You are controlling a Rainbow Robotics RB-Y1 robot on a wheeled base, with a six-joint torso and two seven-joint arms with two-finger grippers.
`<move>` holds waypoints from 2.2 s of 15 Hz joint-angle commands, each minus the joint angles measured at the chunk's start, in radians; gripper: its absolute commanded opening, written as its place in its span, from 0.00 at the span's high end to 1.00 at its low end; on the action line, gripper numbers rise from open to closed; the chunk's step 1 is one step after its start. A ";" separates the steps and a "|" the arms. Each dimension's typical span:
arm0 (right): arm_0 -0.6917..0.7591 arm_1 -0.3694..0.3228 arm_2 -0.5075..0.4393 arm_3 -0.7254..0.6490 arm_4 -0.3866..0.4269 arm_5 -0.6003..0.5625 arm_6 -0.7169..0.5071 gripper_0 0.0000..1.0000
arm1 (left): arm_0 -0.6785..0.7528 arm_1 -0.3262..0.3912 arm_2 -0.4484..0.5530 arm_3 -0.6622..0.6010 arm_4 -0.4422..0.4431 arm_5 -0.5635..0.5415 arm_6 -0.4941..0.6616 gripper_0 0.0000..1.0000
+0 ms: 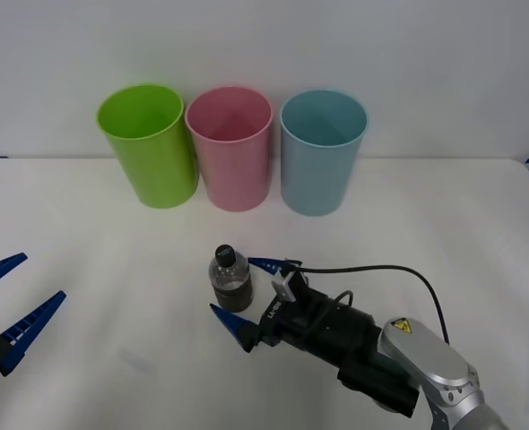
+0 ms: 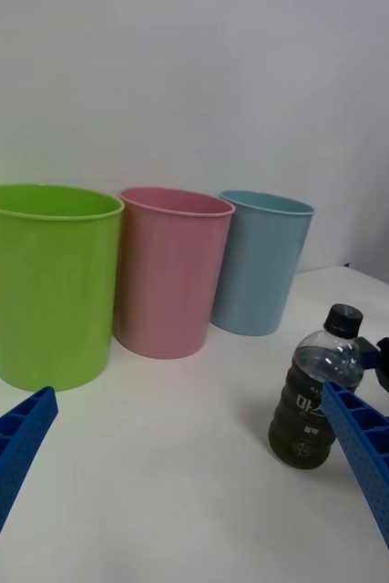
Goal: Grasp the object on the table and drop it into the matching bin: aluminum can to the light blue bin, PET bottle to the pink bin.
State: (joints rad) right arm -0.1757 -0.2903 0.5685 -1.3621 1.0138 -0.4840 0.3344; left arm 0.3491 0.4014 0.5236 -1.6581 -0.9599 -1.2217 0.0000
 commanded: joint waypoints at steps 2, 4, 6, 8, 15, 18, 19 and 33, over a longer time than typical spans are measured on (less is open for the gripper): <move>-0.018 0.002 0.024 0.001 0.000 0.044 0.000 0.00 | 0.000 0.000 0.000 0.000 0.000 0.000 0.000 0.00; -0.024 0.002 0.031 0.000 0.000 0.054 -0.003 0.00 | 0.000 0.000 0.000 0.000 0.000 0.000 0.000 0.00; -0.027 0.005 0.037 0.000 0.000 0.067 -0.003 0.00 | 0.000 0.000 0.000 0.000 0.000 0.000 0.000 0.00; -0.027 0.010 0.041 0.000 0.000 0.076 0.000 0.00 | 0.000 0.000 0.000 0.000 0.000 0.000 0.000 0.00; -0.028 0.019 0.044 0.000 0.000 0.090 0.008 1.00 | 0.000 0.000 0.000 0.000 0.000 0.000 0.000 0.00; -0.028 0.019 0.042 0.000 0.002 0.090 0.008 1.00 | 0.000 0.000 0.000 0.000 0.000 0.000 0.000 0.00; -0.028 0.019 0.042 0.000 0.000 0.090 0.008 1.00 | 0.000 0.000 0.000 0.000 0.000 0.000 0.000 0.00; 0.091 -0.208 -0.016 -0.376 -0.052 0.122 -0.229 1.00 | 0.000 0.000 0.000 0.000 0.000 0.000 0.000 0.00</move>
State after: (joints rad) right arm -0.0969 -0.4813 0.5625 -1.7071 0.9620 -0.3669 0.1273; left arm 0.3491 0.4014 0.5236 -1.6581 -0.9599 -1.2217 0.0000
